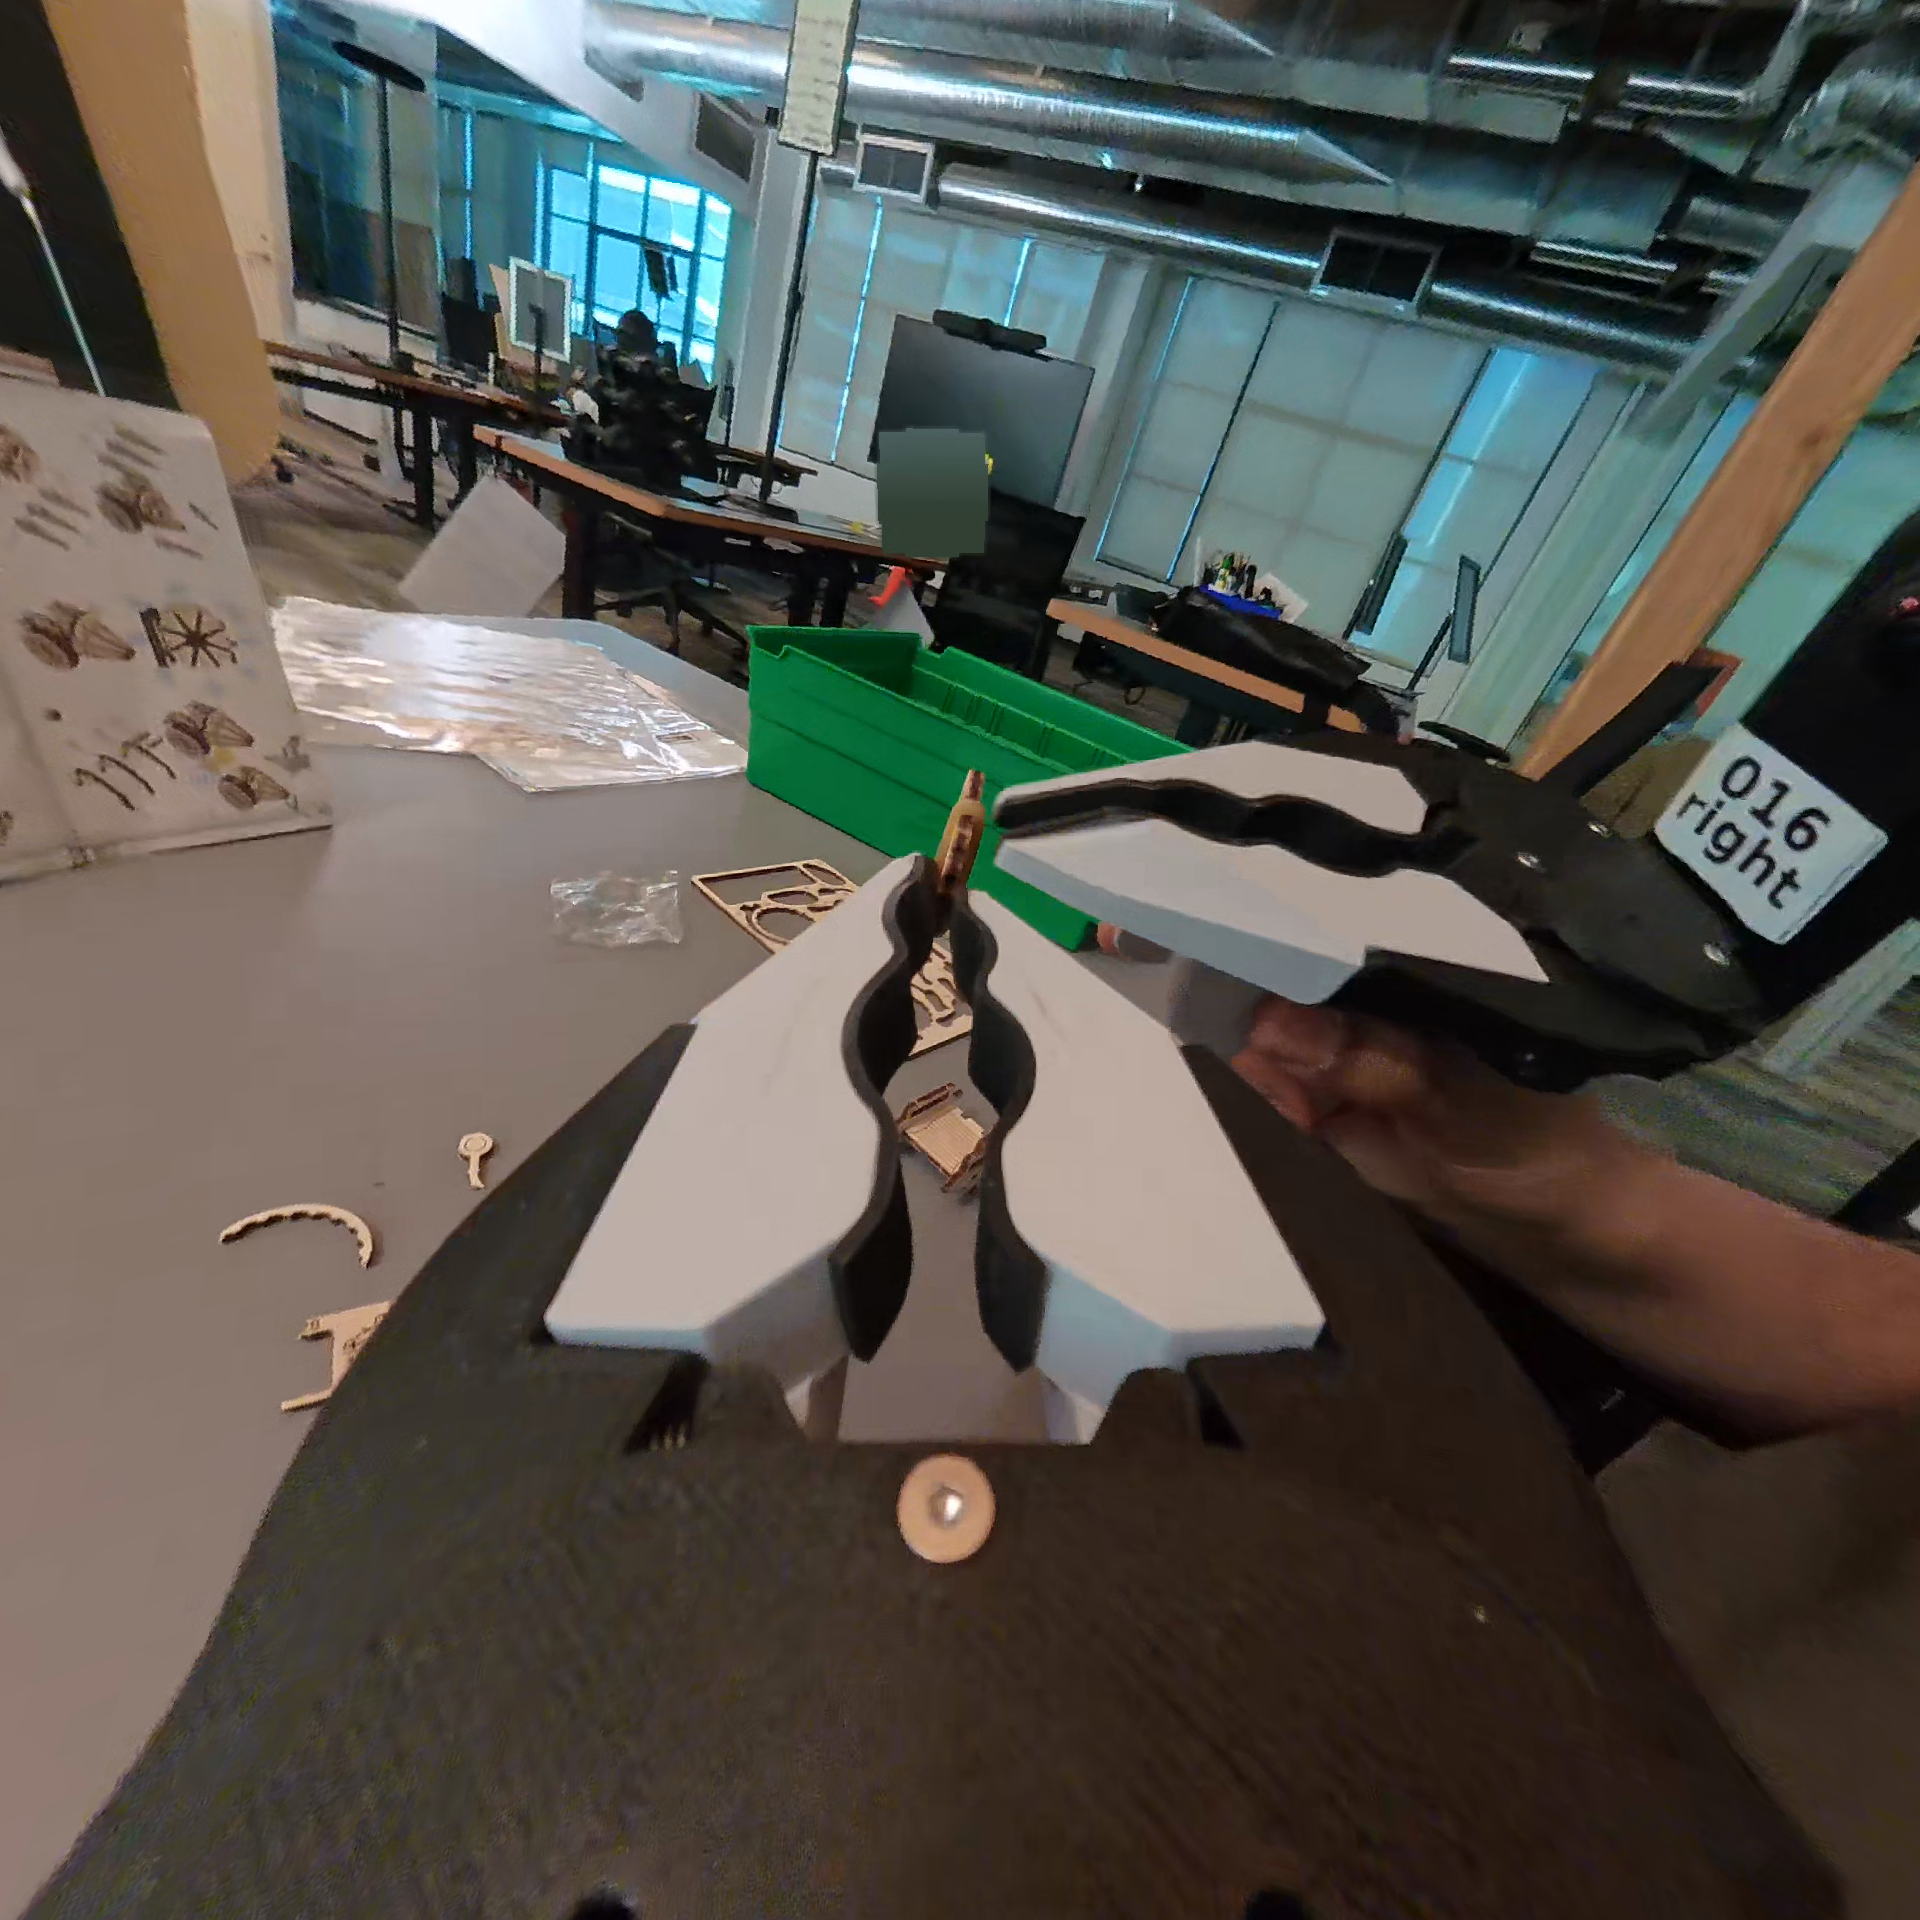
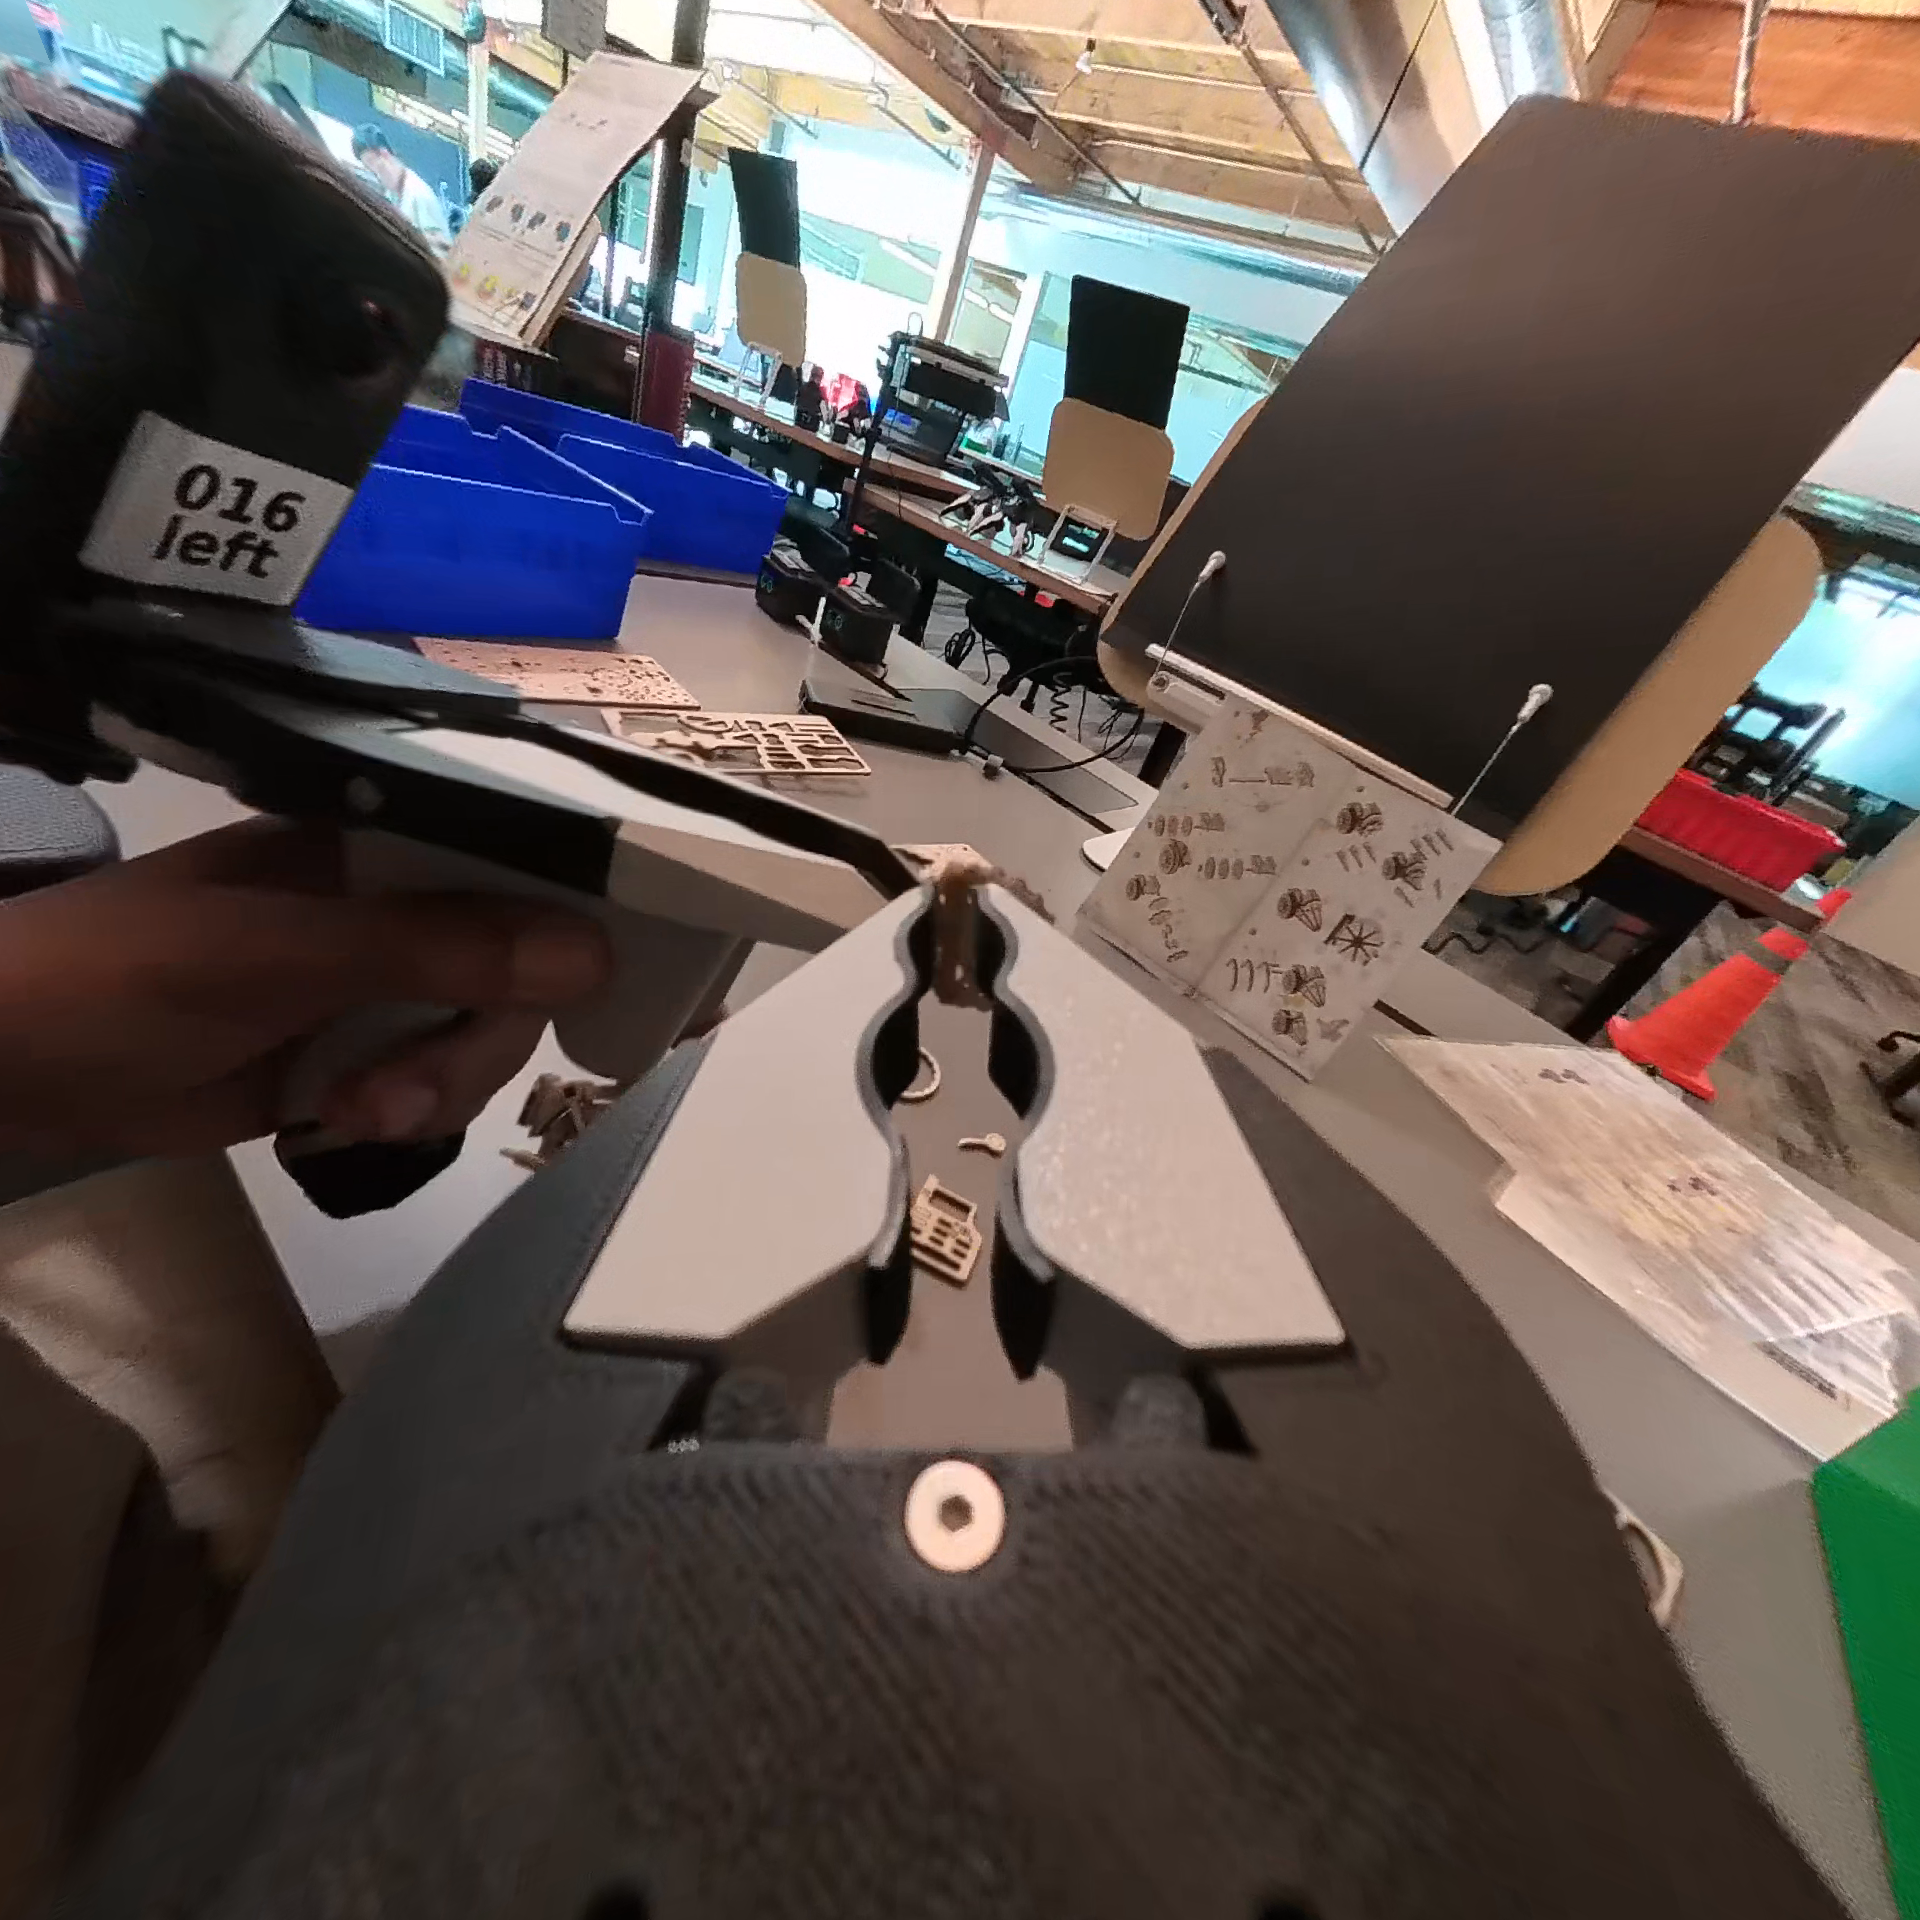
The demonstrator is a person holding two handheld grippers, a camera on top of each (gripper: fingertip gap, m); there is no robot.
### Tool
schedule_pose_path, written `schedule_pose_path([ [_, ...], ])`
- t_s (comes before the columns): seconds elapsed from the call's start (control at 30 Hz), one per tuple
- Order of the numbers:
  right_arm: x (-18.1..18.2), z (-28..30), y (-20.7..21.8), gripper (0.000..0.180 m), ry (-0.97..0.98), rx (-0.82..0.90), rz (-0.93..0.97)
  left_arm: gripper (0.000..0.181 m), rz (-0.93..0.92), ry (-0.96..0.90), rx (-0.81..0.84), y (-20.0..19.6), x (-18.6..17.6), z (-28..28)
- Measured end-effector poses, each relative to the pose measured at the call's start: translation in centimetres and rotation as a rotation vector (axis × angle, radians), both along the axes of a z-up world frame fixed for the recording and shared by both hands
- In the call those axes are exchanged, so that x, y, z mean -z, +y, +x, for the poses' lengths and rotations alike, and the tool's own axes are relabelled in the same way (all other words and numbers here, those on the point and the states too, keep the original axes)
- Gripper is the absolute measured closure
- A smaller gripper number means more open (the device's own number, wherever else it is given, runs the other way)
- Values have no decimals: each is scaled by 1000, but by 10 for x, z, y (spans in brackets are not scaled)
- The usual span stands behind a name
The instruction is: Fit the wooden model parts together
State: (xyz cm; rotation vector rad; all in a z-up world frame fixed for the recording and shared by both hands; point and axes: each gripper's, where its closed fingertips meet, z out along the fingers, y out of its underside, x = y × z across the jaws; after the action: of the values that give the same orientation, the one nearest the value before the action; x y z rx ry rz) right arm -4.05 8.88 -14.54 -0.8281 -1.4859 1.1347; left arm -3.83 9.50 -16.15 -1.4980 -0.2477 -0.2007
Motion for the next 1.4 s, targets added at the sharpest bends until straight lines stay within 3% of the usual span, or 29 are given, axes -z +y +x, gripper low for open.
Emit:
schedule_pose_path([
  [0.43,-4,3,-1,179,34,11,10,179,22,146,-140,-2,-9,8],
  [0.6,-5,3,0,180,-11,-23,11,179,41,46,-96,-3,-11,7],
  [0.83,-10,6,32,180,-39,13,-23,179,18,-47,-83,-1,-2,1],
  [1.07,7,0,-3,172,-72,-69,-66,179,8,-24,-118,0,1,-4],
  [1.4,-2,3,-2,174,-1,-23,-25,179,27,100,-161,-2,-7,7],
])
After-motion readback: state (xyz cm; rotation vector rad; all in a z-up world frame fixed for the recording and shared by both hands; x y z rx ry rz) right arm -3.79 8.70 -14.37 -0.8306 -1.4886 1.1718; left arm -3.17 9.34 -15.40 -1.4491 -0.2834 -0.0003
